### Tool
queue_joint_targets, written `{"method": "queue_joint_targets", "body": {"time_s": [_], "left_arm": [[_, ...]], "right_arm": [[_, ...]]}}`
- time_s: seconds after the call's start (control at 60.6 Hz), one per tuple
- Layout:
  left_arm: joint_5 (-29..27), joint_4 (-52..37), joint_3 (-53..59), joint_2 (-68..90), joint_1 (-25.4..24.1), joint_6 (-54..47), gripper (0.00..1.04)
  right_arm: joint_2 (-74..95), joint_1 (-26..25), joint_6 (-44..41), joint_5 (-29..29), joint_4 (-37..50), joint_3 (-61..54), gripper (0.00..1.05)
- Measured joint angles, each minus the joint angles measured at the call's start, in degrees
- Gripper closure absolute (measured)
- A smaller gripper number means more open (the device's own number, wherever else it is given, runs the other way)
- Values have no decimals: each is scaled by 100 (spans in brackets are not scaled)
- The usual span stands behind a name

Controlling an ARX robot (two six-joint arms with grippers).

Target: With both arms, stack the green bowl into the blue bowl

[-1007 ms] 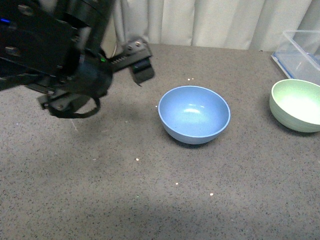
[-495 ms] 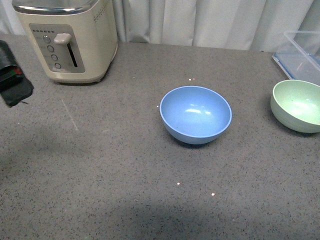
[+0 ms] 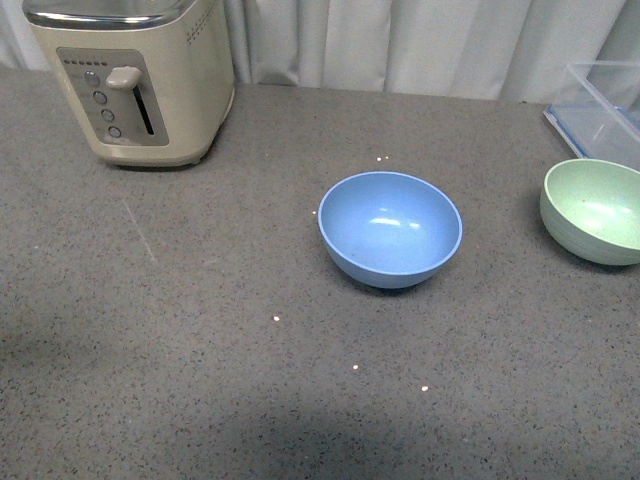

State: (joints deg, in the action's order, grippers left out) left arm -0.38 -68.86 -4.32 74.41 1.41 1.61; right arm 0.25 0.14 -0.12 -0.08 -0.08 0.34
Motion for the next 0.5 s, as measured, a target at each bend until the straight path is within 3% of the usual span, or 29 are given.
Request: {"method": "queue_joint_targets", "body": {"time_s": [0.132,0.297,0.495], "left_arm": [[11,560,184,-748,-122,-48,100],[22,1838,219,-1991,-125,-85,101],[24,2719,317,-3091,-127,-116,101]], "right_arm": [[0,0,0,9,0,2,9],[0,0,2,4,0,0,9],[0,0,0,4,0,2,9]]}}
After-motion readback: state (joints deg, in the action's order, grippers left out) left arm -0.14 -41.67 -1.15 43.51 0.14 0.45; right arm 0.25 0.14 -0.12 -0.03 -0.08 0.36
